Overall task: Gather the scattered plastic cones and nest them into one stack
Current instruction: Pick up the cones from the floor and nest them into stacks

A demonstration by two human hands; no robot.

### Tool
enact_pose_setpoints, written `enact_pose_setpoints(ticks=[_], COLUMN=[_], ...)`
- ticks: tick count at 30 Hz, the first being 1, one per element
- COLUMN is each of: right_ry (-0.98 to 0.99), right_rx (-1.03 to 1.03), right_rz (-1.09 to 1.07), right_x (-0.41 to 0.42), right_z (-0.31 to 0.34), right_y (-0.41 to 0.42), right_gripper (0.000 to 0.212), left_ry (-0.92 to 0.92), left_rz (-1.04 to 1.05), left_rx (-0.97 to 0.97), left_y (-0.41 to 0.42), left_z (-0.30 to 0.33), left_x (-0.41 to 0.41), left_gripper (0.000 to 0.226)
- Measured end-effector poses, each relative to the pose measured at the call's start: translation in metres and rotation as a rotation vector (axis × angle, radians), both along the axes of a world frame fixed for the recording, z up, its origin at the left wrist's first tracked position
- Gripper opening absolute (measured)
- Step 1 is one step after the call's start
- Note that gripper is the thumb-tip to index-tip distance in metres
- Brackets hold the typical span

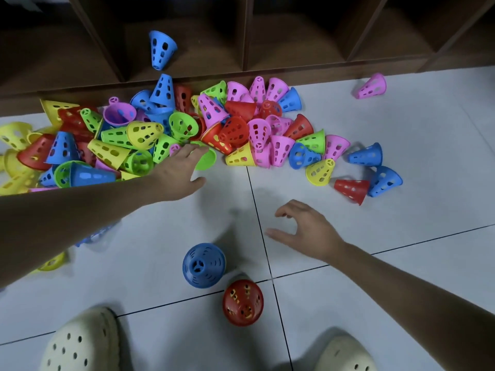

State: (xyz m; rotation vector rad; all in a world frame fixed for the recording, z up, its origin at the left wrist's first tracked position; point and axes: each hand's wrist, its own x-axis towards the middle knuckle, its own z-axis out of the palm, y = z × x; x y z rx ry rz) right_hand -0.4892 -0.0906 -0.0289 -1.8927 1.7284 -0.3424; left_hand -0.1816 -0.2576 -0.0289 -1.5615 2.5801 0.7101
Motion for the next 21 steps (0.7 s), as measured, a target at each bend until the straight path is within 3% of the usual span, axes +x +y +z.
enact_pose_setpoints(ticks=[4, 9, 12, 16, 21], right_ry=[0.141, 0.393, 0.511, 0.508, 0.434], right_rx=[0.086, -0.053, -0.059, 0.177, 0.236], right_rz=[-0.067, -0.030, -0.135, -0.262, -0.217], right_x=[-0.024, -0.042, -0.068, -0.108, -0.119], right_z=[-0.007, 0.003, 0.007, 0.001, -0.008], right_y=[-0.036, -0.080, -0.100, -0.105, -0.088], right_gripper=[0.039, 0.047, 0.061, 0.068, 0.063], left_ry=[0.023, -0.005, -0.157, -0.266, -0.224], left_rz=[0.074, 0.164, 0.170, 0.159, 0.093], left_rx=[0.032, 0.088, 0.133, 0.233, 0.099], left_y=[-0.019, -0.028, -0.020, 0.001, 0.019], left_z=[-0.009, -0.006, -0.005, -0.015, -0.010], left_x=[-0.008, -0.018, -0.029, -0.030, -0.027], left_gripper=[0.069, 0.026, 0.037, 0.074, 0.051])
